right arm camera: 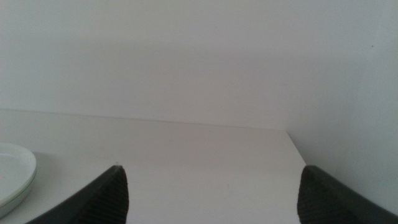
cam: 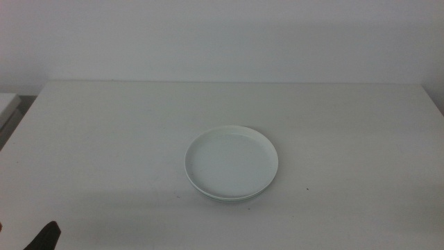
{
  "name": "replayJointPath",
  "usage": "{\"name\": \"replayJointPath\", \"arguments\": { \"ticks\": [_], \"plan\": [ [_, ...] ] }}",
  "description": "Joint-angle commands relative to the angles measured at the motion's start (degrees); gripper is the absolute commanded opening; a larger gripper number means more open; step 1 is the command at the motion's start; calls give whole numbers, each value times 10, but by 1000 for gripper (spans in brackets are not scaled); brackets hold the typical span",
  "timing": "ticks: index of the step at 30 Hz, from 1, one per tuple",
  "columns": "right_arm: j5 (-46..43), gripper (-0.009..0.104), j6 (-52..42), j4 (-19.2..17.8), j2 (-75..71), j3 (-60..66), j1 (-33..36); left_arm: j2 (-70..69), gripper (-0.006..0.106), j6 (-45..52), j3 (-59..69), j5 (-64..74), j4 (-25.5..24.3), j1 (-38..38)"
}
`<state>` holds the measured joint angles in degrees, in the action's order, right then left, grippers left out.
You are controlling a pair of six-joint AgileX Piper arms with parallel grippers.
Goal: Stack the three bowls on top of each other.
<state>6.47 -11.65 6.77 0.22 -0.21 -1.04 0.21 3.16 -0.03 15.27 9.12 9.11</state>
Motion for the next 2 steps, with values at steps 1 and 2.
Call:
{"name": "replayJointPath", "arguments": {
  "ticks": [1, 2],
  "plan": [
    [-4, 77, -1, -5, -2, 2, -2, -2, 94, 0, 0, -7, -7, 0],
    [-4, 77, -1, -5, -2, 2, -2, -2, 94, 0, 0, -7, -7, 0]
  ]
}}
